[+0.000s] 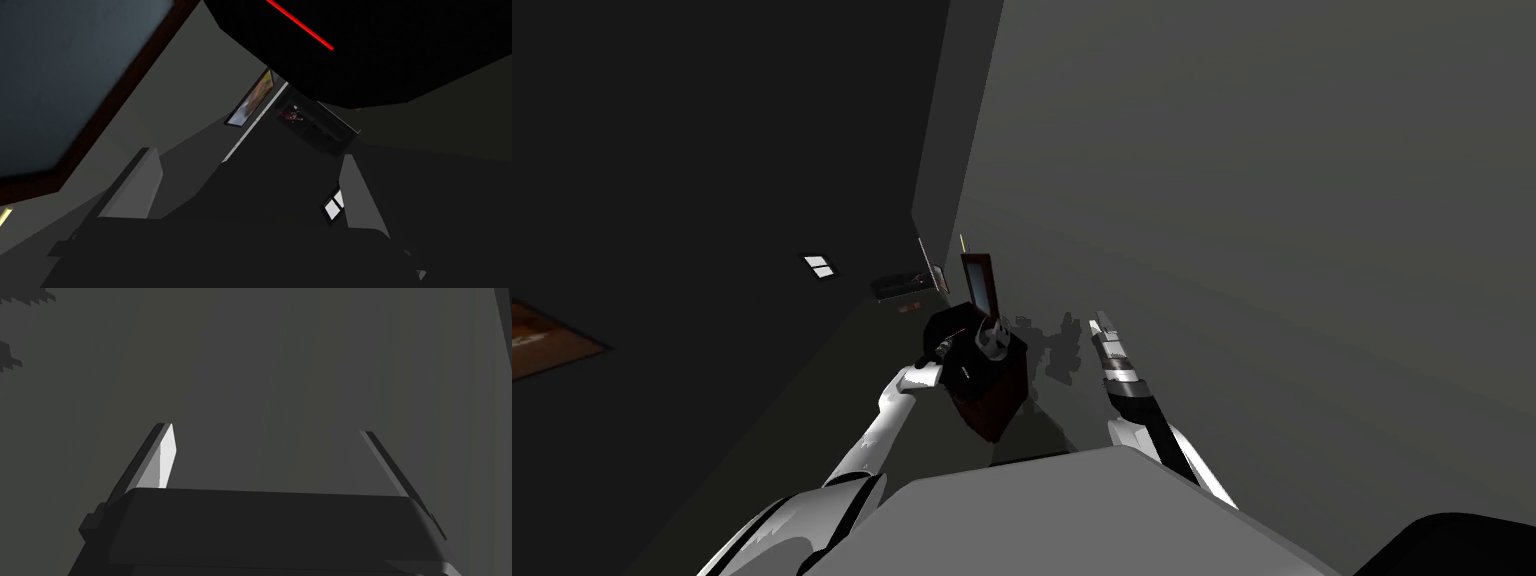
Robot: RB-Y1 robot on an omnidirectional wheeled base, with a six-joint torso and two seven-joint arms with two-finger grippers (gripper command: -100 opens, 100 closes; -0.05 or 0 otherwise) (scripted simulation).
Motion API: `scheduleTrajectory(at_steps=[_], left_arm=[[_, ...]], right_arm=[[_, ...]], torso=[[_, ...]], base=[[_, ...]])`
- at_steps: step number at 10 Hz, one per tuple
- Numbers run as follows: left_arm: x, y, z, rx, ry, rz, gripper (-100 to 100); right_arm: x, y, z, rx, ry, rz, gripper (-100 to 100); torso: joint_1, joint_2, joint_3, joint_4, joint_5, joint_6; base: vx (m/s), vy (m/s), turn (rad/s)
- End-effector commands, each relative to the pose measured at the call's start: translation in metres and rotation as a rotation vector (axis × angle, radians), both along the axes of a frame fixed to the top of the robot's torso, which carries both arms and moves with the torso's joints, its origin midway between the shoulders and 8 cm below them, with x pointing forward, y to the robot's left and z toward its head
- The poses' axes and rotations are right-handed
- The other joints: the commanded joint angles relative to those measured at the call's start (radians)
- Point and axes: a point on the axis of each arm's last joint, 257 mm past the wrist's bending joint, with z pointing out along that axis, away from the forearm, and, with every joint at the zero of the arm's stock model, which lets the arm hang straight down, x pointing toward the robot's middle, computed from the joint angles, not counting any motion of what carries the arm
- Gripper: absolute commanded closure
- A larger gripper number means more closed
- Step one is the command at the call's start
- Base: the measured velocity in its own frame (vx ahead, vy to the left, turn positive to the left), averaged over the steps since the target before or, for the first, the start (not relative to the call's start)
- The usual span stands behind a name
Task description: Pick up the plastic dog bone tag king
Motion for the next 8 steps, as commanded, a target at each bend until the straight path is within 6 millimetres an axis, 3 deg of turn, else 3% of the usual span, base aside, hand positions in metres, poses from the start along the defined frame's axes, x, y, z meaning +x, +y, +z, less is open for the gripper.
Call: scheduleTrajectory(at_steps=[1,2,8], left_arm=[[-0.011,0.009,-0.018,0.007,0.057,0.020,-100],[-0.018,0.022,-0.032,0.022,0.119,0.040,-100],[-0.058,0.056,-0.086,0.044,0.334,0.099,-100]], right_arm=[[0.000,0.000,0.000,0.000,0.000,0.000,0],[0.000,0.000,0.000,0.000,0.000,0.000,0],[0.000,0.000,0.000,0.000,0.000,0.000,0]], torso=[[0.000,0.000,0.000,0.000,0.000,0.000],[0.000,0.000,0.000,0.000,0.000,-0.001],[0.000,0.000,0.000,0.000,0.000,-0.001]], base=[[-0.016,-0.022,-0.113],[-0.015,-0.029,-0.184],[-0.011,-0.027,-0.139]])
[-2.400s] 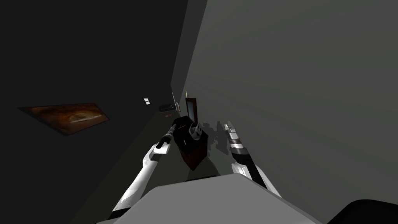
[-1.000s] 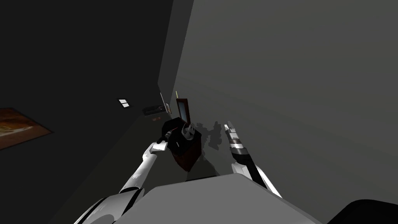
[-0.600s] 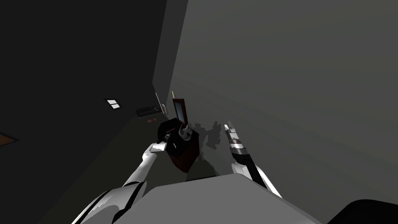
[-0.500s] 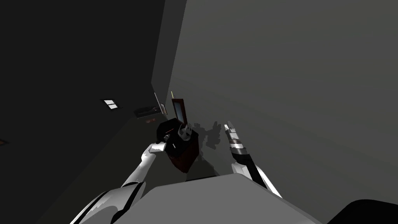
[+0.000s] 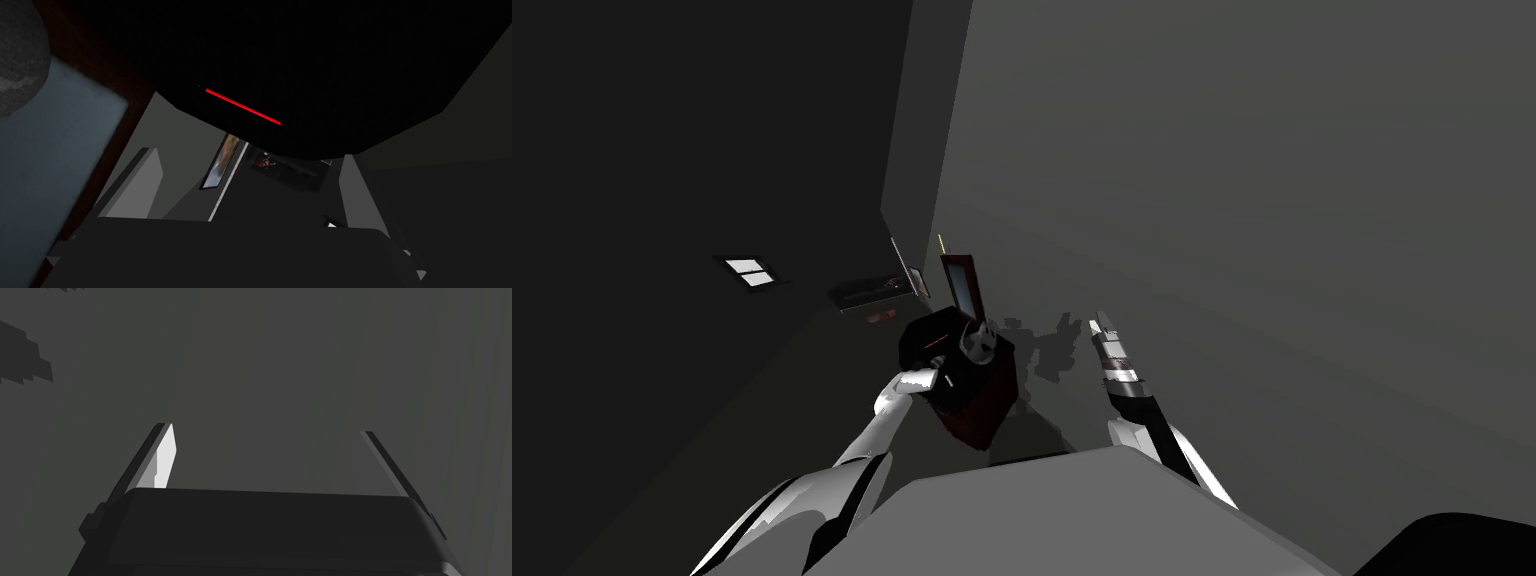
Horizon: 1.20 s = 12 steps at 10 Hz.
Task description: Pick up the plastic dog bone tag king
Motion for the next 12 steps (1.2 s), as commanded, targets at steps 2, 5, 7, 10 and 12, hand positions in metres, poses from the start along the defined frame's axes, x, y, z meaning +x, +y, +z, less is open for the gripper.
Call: scheduleTrajectory(at_steps=[2,5,7,10,12], left_arm=[[-0.024,0.014,-0.022,0.003,0.104,0.023,-100],[-0.059,0.030,-0.050,0.002,0.256,0.051,-100],[-0.076,0.035,-0.062,-0.005,0.313,0.064,-100],[-0.094,0.042,-0.072,-0.010,0.380,0.076,-100],[-0.107,0.047,-0.077,-0.014,0.425,0.085,-100]], right_arm=[[0.000,0.000,0.000,0.000,0.000,0.000,0],[0.000,0.000,0.000,0.000,0.000,0.000,0],[0.000,0.000,0.000,0.000,0.000,0.000,0],[0.000,0.000,0.000,0.000,0.000,0.000,0],[0.000,0.000,0.000,0.000,0.000,0.000,0]], torso=[[-0.001,0.000,0.000,0.000,0.000,0.000],[-0.001,0.000,0.000,0.000,0.000,0.000],[-0.001,0.000,0.000,0.000,0.000,0.000],[0.001,0.000,0.000,0.000,0.000,-0.001],[0.001,0.000,0.000,0.000,0.000,-0.001]], base=[[-0.007,-0.037,-0.200],[-0.007,-0.037,-0.186],[-0.004,-0.036,-0.135],[-0.002,-0.012,-0.077],[-0.003,-0.021,-0.099]])
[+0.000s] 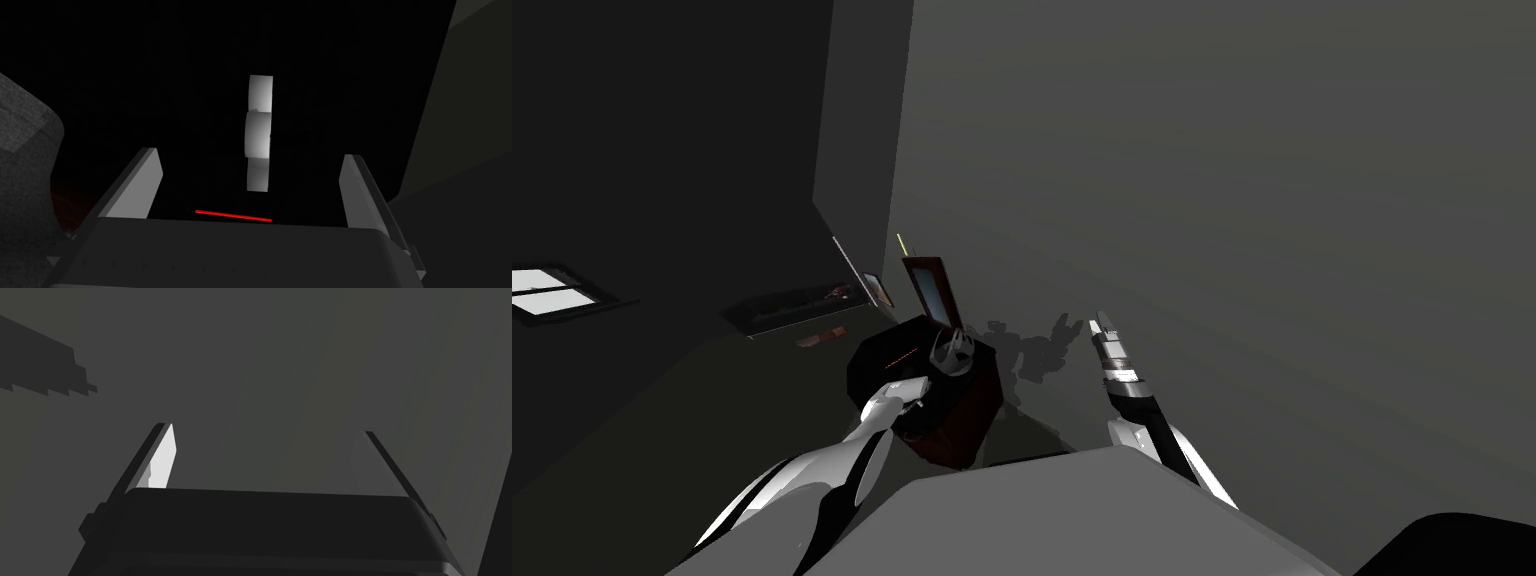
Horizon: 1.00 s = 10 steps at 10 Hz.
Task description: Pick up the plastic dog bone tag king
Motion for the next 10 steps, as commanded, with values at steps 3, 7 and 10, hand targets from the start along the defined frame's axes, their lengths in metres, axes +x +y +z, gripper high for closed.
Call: scheduleTrajectory(at_steps=[3,7,10], left_arm=[[-0.005,0.000,-0.005,0.000,0.004,0.015,-100],[-0.014,-0.002,-0.015,0.000,0.004,0.052,-100],[-0.016,-0.002,-0.018,0.001,0.004,0.060,-100]], right_arm=[[0.000,0.000,0.000,0.000,0.000,0.000,0],[0.000,0.000,0.000,0.000,0.000,0.000,0],[0.000,0.000,0.000,0.000,0.000,0.000,0]], torso=[[0.001,0.000,0.000,0.000,0.000,0.000],[0.006,0.001,0.001,0.000,0.001,0.000],[0.005,0.001,0.000,0.000,0.001,0.000]], base=[[-0.001,0.007,-0.040],[-0.021,0.066,-0.110],[-0.013,0.044,-0.046]])
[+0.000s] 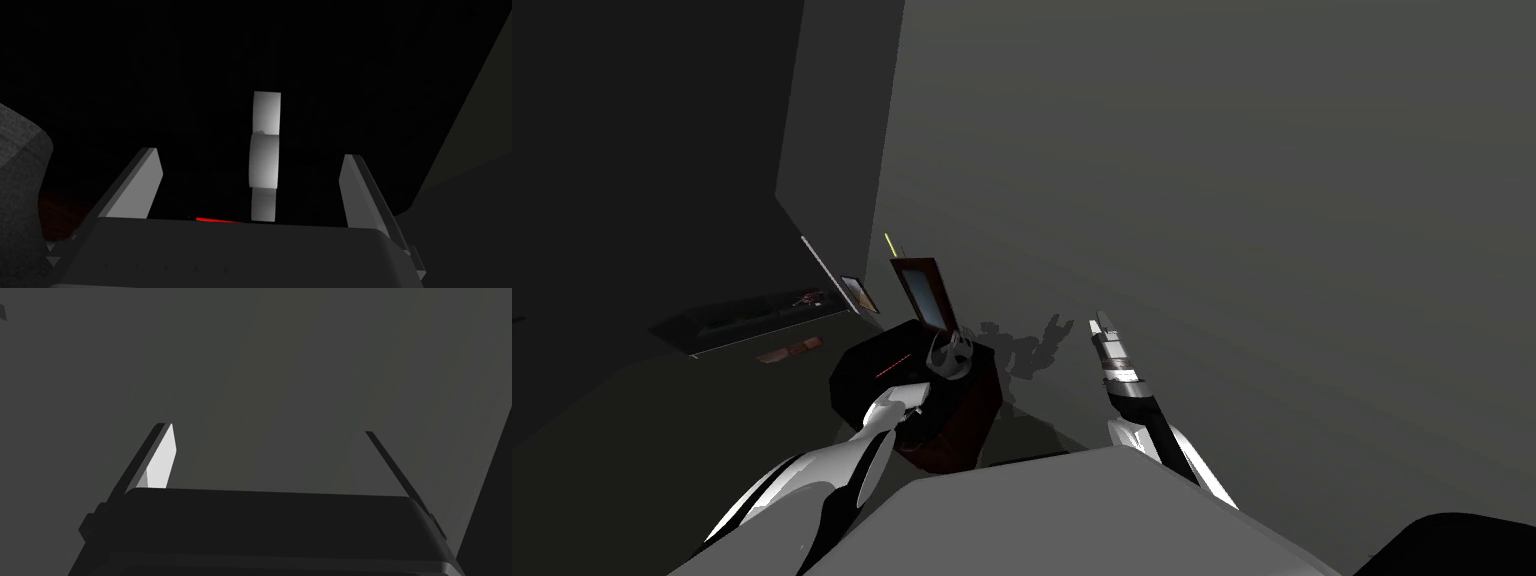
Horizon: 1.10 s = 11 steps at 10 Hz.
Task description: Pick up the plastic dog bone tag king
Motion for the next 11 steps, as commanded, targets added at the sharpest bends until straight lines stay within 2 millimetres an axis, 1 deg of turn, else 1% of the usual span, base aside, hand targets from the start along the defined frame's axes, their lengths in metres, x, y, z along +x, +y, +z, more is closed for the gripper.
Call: scheduleTrajectory(at_steps=[1,2,4,5,6,7,8,11], left_arm=[[0.000,0.000,0.000,0.000,0.000,0.000,100],[0.000,0.000,0.000,0.000,0.000,0.000,100],[-0.006,0.003,-0.002,0.004,0.017,0.003,100],[-0.005,0.004,-0.001,0.005,0.012,0.002,100],[-0.004,0.004,0.000,0.006,0.011,0.002,0],[0.005,0.001,0.005,0.000,0.001,-0.018,100],[0.003,0.001,0.004,-0.001,0.005,-0.016,100],[0.010,0.002,0.011,-0.001,0.001,-0.040,100]], right_arm=[[0.000,0.000,0.000,0.000,0.000,0.000,0],[0.000,0.000,0.000,0.000,0.000,0.000,0],[0.000,0.000,0.000,0.000,0.000,0.000,0],[0.000,0.000,0.000,0.000,0.000,0.000,0],[0.000,0.000,0.000,0.000,0.000,0.000,0],[0.000,0.000,0.000,0.000,0.000,0.000,0],[0.000,0.000,0.000,0.000,0.000,0.000,0],[0.000,0.000,0.000,0.000,0.000,0.000,0]], torso=[[0.000,0.000,0.000,0.000,0.000,0.000],[-0.001,0.000,0.000,0.000,0.000,0.000],[0.001,-0.001,0.000,0.001,0.004,0.004],[0.002,-0.003,-0.001,0.000,0.005,0.004],[0.002,-0.004,-0.002,0.000,0.005,0.004],[0.002,-0.004,-0.002,-0.001,0.006,0.004],[-0.001,-0.006,-0.004,-0.001,0.005,0.004],[-0.001,-0.007,-0.004,-0.002,0.005,0.004]], base=[[0.000,0.000,0.000],[-0.005,0.006,0.026],[-0.002,0.002,0.008],[0.000,0.000,0.000],[0.000,0.000,0.000],[0.024,-0.051,0.114],[0.032,-0.072,0.077],[0.014,-0.048,0.061]])
